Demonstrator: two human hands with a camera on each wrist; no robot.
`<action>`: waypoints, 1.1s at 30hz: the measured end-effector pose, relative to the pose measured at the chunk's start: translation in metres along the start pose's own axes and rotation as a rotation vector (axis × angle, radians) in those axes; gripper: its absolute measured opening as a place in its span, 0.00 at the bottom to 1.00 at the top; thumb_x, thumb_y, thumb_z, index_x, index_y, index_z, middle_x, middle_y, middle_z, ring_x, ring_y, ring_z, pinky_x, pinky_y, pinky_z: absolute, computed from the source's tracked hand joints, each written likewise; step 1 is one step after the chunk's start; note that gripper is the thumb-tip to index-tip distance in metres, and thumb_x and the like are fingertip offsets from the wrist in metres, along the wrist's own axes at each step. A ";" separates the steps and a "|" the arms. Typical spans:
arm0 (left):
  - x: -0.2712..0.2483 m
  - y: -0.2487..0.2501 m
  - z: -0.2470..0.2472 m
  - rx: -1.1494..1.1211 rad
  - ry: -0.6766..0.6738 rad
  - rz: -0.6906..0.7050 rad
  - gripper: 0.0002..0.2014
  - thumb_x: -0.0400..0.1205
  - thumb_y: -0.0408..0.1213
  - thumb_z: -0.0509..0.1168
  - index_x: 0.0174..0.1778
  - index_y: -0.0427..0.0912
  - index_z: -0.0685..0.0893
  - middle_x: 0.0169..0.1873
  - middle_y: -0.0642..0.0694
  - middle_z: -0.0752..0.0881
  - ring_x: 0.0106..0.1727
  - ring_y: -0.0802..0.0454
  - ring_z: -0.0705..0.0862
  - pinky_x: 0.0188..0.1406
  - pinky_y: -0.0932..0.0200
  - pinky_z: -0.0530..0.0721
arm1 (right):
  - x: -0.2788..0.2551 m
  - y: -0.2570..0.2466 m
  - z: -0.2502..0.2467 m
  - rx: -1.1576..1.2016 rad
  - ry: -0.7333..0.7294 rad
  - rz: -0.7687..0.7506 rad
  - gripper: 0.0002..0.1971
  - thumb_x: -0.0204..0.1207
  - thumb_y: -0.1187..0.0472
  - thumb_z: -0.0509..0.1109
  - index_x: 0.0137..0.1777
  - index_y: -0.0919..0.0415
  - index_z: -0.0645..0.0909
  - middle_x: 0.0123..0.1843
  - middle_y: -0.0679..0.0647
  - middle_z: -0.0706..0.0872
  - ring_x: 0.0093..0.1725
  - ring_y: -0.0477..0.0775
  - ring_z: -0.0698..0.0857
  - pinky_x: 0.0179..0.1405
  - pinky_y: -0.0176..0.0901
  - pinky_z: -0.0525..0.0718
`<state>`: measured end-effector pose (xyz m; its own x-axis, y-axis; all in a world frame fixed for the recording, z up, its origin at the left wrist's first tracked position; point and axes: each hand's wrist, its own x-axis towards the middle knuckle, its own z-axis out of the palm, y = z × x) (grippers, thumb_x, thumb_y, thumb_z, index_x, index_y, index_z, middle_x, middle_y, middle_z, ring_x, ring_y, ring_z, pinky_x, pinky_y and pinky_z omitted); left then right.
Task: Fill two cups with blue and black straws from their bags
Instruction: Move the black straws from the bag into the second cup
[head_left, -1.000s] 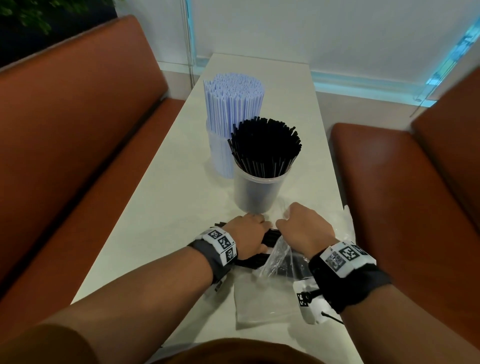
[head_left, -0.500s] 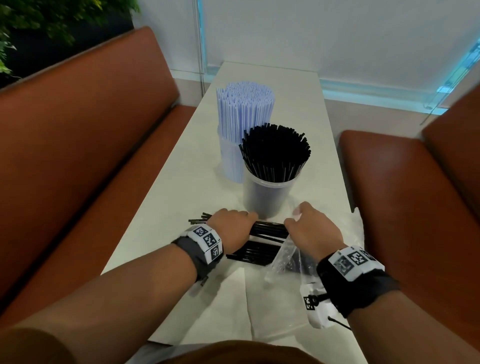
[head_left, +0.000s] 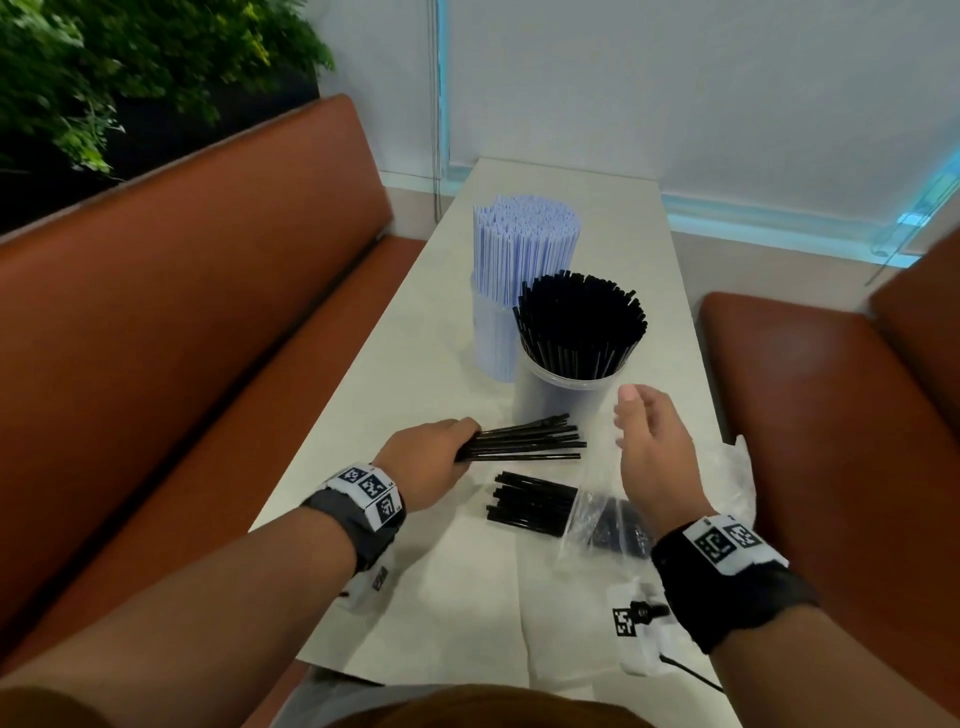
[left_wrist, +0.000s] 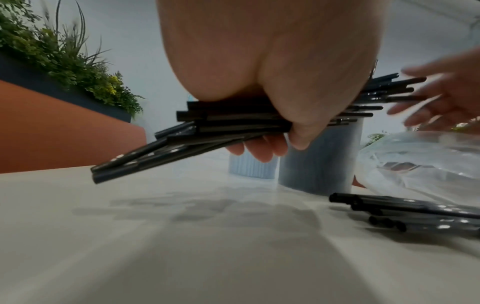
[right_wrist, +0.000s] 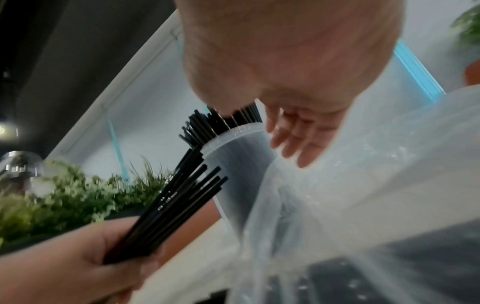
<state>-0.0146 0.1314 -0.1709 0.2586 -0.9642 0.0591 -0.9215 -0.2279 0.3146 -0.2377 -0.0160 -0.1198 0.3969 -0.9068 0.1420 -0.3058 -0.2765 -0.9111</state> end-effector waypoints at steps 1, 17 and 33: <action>0.001 0.008 -0.002 -0.016 0.016 0.023 0.11 0.86 0.43 0.63 0.64 0.49 0.78 0.48 0.49 0.85 0.45 0.46 0.84 0.40 0.51 0.81 | -0.003 -0.008 0.003 0.121 -0.010 -0.021 0.22 0.77 0.29 0.55 0.60 0.39 0.80 0.56 0.40 0.87 0.60 0.42 0.85 0.62 0.44 0.81; 0.021 0.090 -0.023 -0.206 0.132 0.058 0.04 0.82 0.46 0.66 0.48 0.56 0.76 0.36 0.56 0.81 0.40 0.52 0.84 0.32 0.56 0.71 | -0.005 -0.032 0.003 0.490 -0.075 0.209 0.29 0.86 0.38 0.59 0.44 0.60 0.91 0.45 0.60 0.94 0.48 0.56 0.92 0.48 0.47 0.90; 0.040 0.148 -0.093 -1.645 0.485 0.001 0.08 0.81 0.34 0.72 0.38 0.48 0.82 0.31 0.44 0.84 0.38 0.46 0.85 0.48 0.51 0.86 | -0.003 -0.038 0.008 1.167 -0.272 0.650 0.39 0.86 0.34 0.54 0.76 0.72 0.75 0.70 0.72 0.84 0.69 0.71 0.85 0.69 0.65 0.83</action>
<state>-0.1136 0.0714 -0.0335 0.6017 -0.7673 0.2219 0.2426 0.4402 0.8645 -0.2206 0.0001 -0.0883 0.6612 -0.6406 -0.3906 0.3476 0.7229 -0.5972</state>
